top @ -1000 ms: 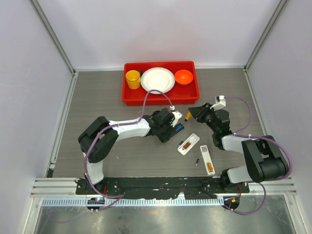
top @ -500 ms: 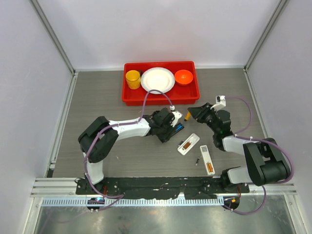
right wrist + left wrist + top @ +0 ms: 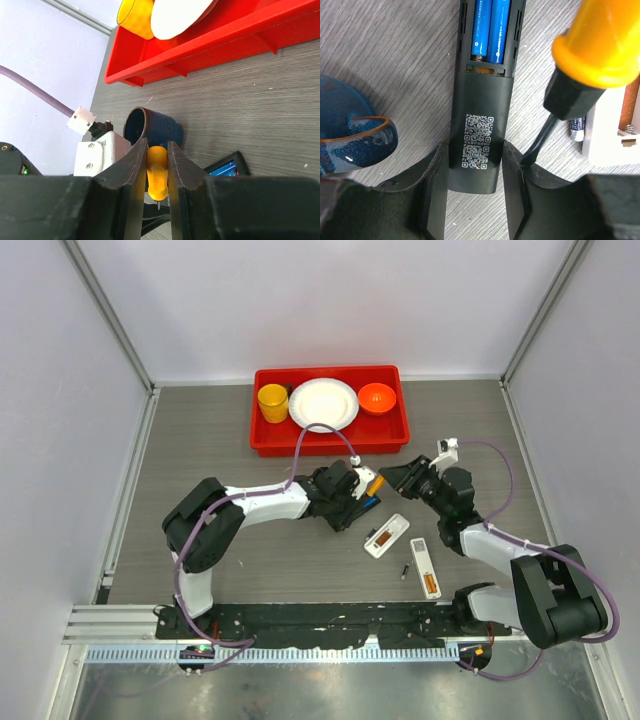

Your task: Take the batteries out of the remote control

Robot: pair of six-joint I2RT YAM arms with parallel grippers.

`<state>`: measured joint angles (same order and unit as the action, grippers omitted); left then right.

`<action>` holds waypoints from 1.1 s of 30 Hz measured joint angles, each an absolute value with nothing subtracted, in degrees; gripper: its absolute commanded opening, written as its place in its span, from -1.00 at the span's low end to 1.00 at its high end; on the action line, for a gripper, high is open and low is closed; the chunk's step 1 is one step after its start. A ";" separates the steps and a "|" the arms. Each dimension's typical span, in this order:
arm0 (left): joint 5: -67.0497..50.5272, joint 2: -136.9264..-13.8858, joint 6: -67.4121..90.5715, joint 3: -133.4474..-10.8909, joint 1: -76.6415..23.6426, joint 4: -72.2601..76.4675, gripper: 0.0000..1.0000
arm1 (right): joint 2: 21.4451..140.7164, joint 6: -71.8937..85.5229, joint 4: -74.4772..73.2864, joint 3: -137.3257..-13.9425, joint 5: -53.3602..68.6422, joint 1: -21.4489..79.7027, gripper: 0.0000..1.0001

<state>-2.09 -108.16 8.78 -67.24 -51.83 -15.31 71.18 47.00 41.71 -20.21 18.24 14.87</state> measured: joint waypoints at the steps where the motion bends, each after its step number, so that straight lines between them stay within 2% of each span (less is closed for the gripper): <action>1: -2.17 -108.16 8.78 -67.24 -51.83 -15.22 -1.00 | 70.81 46.94 41.15 -20.21 18.09 14.87 -0.98; 6: -2.15 -108.14 8.82 -67.18 -51.83 -14.94 -0.87 | 69.52 45.56 37.36 -20.27 16.97 14.87 -0.98; 7: -2.02 -108.09 8.84 -67.07 -51.86 -14.81 -0.74 | 69.43 45.06 36.36 -20.29 16.75 14.87 -0.98; 9: -1.45 -107.83 8.95 -66.65 -52.10 -14.39 -0.61 | 69.21 43.88 34.33 -20.47 16.16 14.87 -0.98; 10: -0.62 -107.61 8.97 -66.26 -52.45 -13.91 -0.34 | 69.04 43.31 33.21 -20.62 15.90 14.87 -0.98; 13: 1.65 -107.35 8.97 -65.63 -53.41 -13.19 0.10 | 68.05 41.45 30.09 -21.34 14.57 14.87 -0.98; 19: 3.22 -106.96 8.67 -64.88 -54.50 -12.21 0.43 | 63.59 37.95 26.13 -21.69 11.60 14.83 -0.98; 23: 3.40 -106.85 8.56 -64.95 -54.83 -12.40 0.52 | 61.34 36.23 24.51 -21.87 10.04 14.52 -0.98; 26: 3.68 -107.35 8.45 -66.46 -54.83 -14.68 0.52 | 61.17 35.66 23.99 -21.98 9.54 14.02 -0.99; 33: 3.77 -113.30 7.42 -74.78 -54.74 -17.67 0.29 | 60.90 35.20 23.00 -21.98 10.26 11.77 -0.98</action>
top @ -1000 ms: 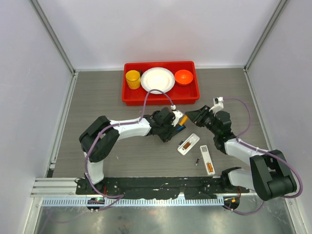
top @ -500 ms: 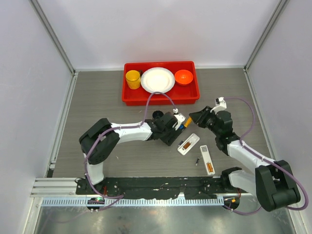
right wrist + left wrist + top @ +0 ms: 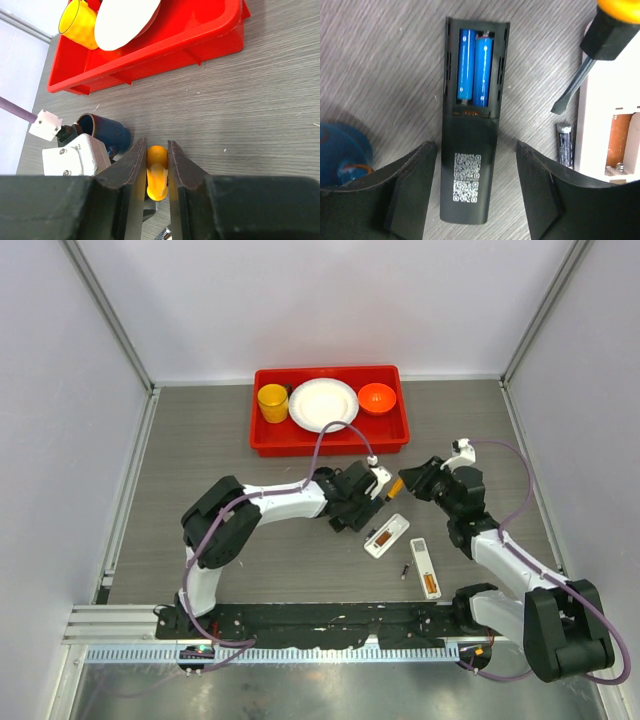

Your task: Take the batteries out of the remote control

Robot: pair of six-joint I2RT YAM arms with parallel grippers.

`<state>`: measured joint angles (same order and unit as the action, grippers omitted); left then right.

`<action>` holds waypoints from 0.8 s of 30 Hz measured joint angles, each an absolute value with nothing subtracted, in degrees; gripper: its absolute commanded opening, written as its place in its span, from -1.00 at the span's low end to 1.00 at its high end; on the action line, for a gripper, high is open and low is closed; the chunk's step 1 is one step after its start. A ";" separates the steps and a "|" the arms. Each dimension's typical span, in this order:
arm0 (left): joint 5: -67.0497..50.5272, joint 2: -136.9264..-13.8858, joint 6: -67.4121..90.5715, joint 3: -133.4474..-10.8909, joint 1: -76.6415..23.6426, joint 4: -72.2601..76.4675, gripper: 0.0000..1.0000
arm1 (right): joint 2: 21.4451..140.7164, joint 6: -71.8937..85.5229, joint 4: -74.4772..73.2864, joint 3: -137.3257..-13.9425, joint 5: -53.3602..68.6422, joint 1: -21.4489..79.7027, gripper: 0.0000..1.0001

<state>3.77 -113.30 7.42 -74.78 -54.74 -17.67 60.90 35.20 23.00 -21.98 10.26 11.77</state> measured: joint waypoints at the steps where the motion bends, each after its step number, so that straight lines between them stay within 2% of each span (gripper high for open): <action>1: 3.60 -113.73 7.16 -75.35 -54.72 -17.56 0.17 | 60.69 35.16 22.65 -21.98 10.46 11.07 -0.98; 4: 2.66 -114.37 6.28 -76.07 -54.63 -17.04 -0.06 | 59.79 34.89 22.17 -21.98 11.35 9.56 -0.98; 12: -2.68 -112.95 1.76 -73.41 -53.60 -14.22 -0.22 | 59.44 34.81 22.22 -21.89 13.87 7.73 -0.98; 20: -3.20 -109.36 0.78 -67.79 -55.53 -11.38 -0.18 | 56.71 34.54 22.17 -21.74 14.72 7.64 -0.98; 23: -1.17 -107.90 0.75 -65.65 -57.56 -10.90 -0.07 | 56.60 34.33 22.11 -21.74 14.74 7.64 -0.98; 24: -0.73 -107.50 0.80 -65.17 -58.06 -10.74 0.03 | 56.62 34.24 21.96 -21.74 14.74 7.64 -0.98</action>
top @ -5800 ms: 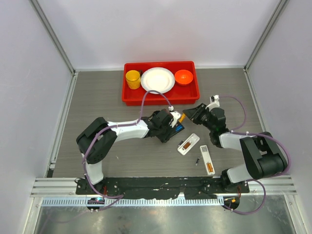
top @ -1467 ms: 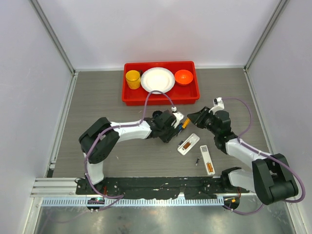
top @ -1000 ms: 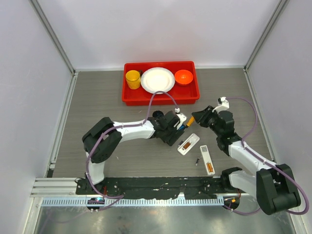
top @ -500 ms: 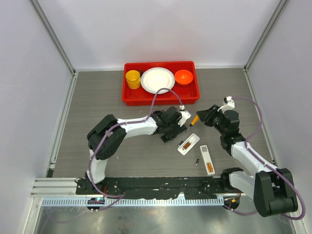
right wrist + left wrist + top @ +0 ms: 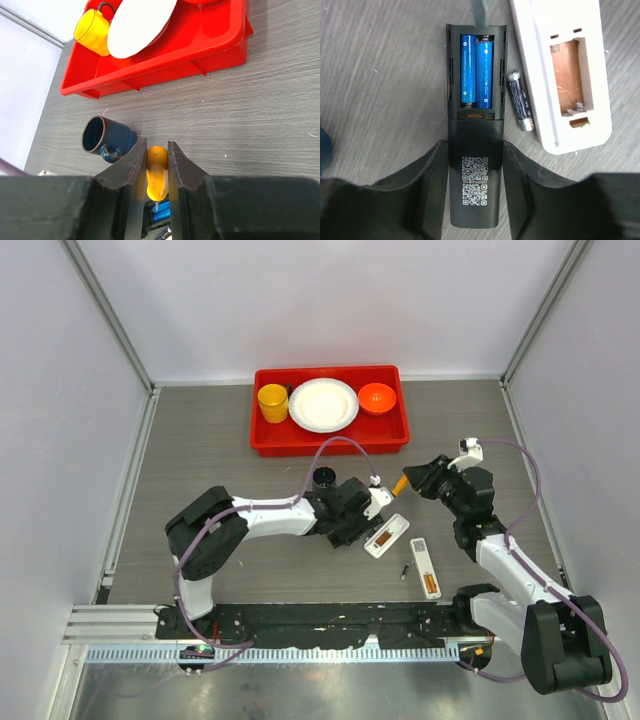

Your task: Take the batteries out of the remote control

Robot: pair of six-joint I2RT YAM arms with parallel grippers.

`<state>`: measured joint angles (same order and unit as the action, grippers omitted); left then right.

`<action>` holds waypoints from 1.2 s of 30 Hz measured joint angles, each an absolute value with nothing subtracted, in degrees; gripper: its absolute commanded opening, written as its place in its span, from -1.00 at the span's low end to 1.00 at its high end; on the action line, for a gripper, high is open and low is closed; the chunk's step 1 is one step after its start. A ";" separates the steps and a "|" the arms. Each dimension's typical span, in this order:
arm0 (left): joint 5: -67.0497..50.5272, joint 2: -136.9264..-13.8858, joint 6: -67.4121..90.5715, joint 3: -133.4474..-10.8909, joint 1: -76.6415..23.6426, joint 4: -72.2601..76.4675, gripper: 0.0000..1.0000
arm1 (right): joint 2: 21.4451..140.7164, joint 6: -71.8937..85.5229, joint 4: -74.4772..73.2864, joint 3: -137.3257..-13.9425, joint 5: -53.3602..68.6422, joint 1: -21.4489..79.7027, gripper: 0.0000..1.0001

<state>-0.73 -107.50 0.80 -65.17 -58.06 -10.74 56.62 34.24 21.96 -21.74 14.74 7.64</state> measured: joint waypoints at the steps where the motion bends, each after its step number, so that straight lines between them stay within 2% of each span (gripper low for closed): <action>1: -0.56 -107.15 0.84 -64.75 -58.41 -10.74 0.09 | 56.62 34.15 21.82 -21.74 14.74 7.64 -0.98; 4: -0.25 -106.04 1.10 -63.40 -59.37 -10.92 0.34 | 56.64 34.06 21.74 -21.74 14.92 7.64 -0.98; 8: 0.54 -105.14 1.63 -62.04 -59.90 -10.13 0.37 | 56.66 33.76 21.76 -21.71 15.20 7.66 -0.97; 13: 1.06 -104.84 2.83 -61.39 -59.90 -9.43 0.17 | 57.06 33.06 21.85 -21.58 15.14 8.12 -0.98; 14: 1.17 -104.81 2.98 -61.23 -59.92 -9.23 0.01 | 57.45 32.95 21.87 -21.58 15.09 8.27 -0.98; 15: 1.32 -104.75 3.07 -61.12 -59.94 -9.08 -0.05 | 57.89 32.80 21.82 -21.56 15.00 8.54 -0.98; 19: 1.48 -104.71 3.62 -60.97 -59.99 -8.82 -0.16 | 59.70 32.14 21.87 -21.52 14.41 9.63 -0.98; 36: 1.43 -104.71 3.79 -60.97 -59.99 -8.84 -0.24 | 64.86 31.55 24.38 -20.91 11.18 10.46 -0.98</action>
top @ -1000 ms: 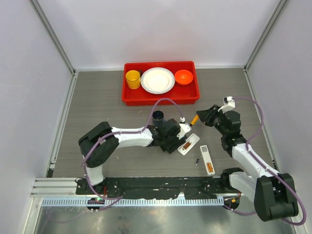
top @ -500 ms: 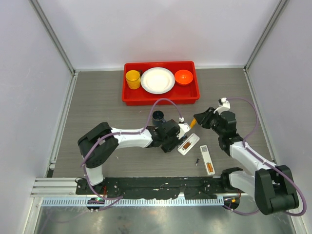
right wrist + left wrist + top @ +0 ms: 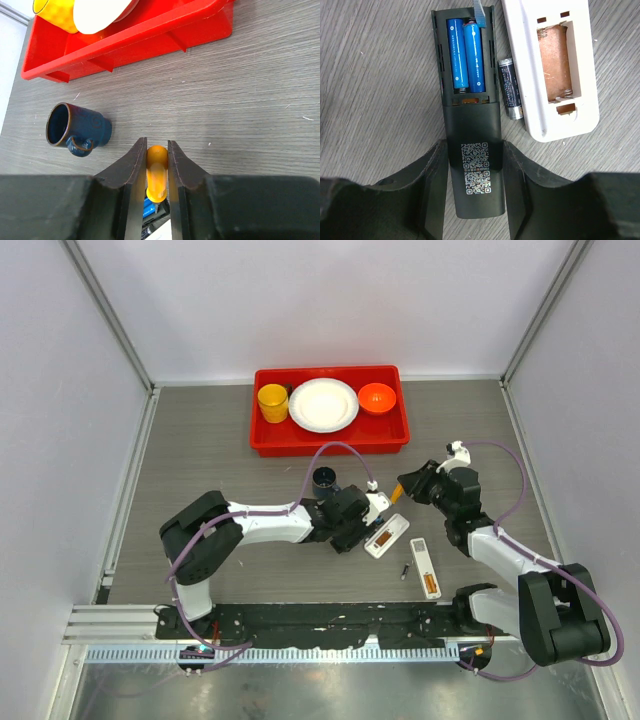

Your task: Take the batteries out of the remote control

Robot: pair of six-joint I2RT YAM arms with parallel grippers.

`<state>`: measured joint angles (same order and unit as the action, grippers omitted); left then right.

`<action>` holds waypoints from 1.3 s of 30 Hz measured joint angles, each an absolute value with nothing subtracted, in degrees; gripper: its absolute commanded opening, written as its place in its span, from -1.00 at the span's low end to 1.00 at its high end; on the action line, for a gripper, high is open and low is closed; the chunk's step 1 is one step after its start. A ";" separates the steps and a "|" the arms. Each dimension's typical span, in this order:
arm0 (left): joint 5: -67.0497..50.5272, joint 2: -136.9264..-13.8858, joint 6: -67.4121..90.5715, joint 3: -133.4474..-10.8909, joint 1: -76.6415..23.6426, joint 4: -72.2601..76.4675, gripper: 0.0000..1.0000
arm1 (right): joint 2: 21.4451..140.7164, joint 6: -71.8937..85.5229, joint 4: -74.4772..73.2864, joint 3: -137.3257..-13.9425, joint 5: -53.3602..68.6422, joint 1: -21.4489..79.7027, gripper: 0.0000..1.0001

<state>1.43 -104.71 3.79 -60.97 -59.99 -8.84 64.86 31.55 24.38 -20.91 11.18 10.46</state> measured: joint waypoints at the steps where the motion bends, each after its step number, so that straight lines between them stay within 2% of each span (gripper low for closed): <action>1: 1.43 -104.71 3.79 -60.97 -59.99 -8.84 -0.25 | 65.17 31.59 24.80 -20.91 11.18 10.46 -0.98; 39: 1.26 -105.86 3.81 -63.11 -59.99 -11.51 -0.35 | 65.71 33.23 30.37 -18.33 10.87 10.55 -0.98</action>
<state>1.26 -105.86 3.81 -63.11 -59.99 -11.51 65.71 33.23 30.37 -18.33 10.87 10.55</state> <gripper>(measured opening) 0.453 0.257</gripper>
